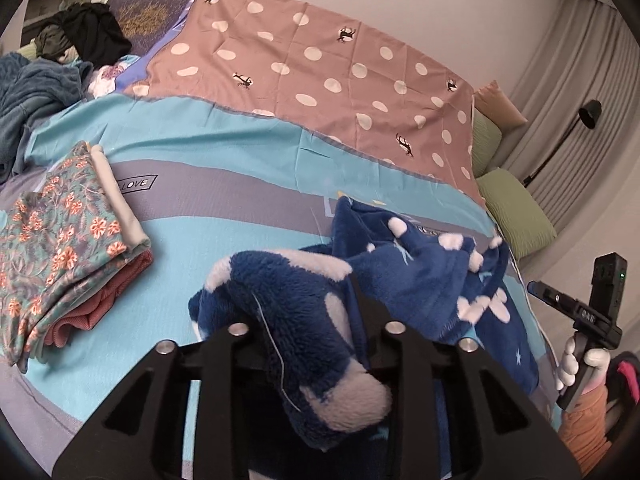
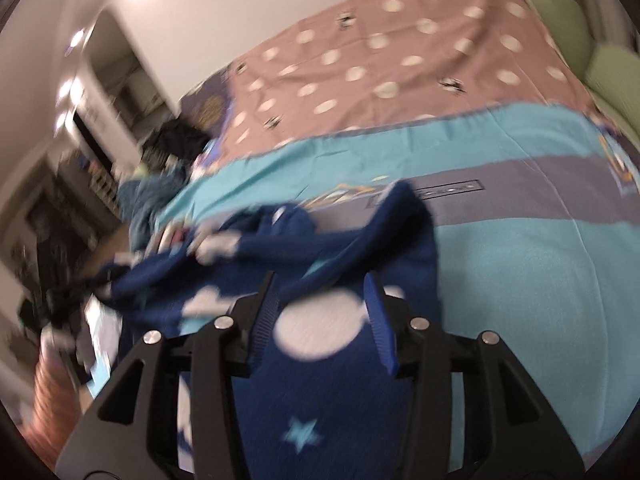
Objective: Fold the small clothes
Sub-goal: 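Lift the hem with both grippers and fold it toward the collar, then lower the folded hem onto the top and open both grippers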
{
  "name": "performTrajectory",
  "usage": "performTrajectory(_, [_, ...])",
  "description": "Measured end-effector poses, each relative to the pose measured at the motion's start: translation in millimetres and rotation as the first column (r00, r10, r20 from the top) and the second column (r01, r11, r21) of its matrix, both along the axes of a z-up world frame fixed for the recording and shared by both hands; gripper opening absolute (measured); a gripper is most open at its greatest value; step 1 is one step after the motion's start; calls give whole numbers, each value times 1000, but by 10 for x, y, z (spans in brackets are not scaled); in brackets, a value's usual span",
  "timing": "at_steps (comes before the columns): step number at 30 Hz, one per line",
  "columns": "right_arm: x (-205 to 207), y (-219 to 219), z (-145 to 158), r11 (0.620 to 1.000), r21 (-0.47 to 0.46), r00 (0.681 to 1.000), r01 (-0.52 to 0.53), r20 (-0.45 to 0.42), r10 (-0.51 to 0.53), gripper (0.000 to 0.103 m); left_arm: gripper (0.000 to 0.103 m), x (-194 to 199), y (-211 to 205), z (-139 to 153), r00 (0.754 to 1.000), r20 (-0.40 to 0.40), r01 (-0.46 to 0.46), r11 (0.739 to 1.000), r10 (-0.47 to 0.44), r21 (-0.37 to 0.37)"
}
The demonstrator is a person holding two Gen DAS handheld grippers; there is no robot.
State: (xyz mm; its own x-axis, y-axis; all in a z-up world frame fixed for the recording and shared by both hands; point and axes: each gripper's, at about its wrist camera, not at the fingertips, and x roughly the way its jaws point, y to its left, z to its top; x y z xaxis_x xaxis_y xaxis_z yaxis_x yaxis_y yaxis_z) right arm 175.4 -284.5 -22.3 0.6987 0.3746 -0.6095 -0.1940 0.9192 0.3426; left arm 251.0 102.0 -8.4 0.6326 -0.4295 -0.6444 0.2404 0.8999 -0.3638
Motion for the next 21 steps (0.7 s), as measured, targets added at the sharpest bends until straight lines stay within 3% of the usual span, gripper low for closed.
performTrajectory(6, [25, 640, -277, 973, -157, 983, -171, -91, 158, 47, 46, -10, 95, 27, 1000, -9, -15, 999, 15, -51])
performTrajectory(10, [254, 879, -330, 962, -185, 977, -200, -116, 181, 51, 53, -56, 248, 137, 999, 25, -42, 992, 46, -116])
performTrajectory(12, [497, 976, -317, 960, -194, 975, -201, -130, 178, 51, 53, -78, 283, 164, 998, 39, -52, 993, 57, -107])
performTrajectory(16, [1041, 940, -276, 978, -187, 992, -87, -108, 68, 50, 53, -107, 229, 67, 1000, 13, -23, 996, 24, -83])
performTrajectory(19, [1391, 676, -161, 996, -63, 997, 59, -51, -62, 49, 53, -136, 152, -20, 1000, -5, 2, 998, -2, -56])
performTrajectory(21, [1465, 496, -116, 992, 28, 991, 120, -63, -118, 49, 53, -155, 100, -65, 999, -14, 30, 999, -30, -41])
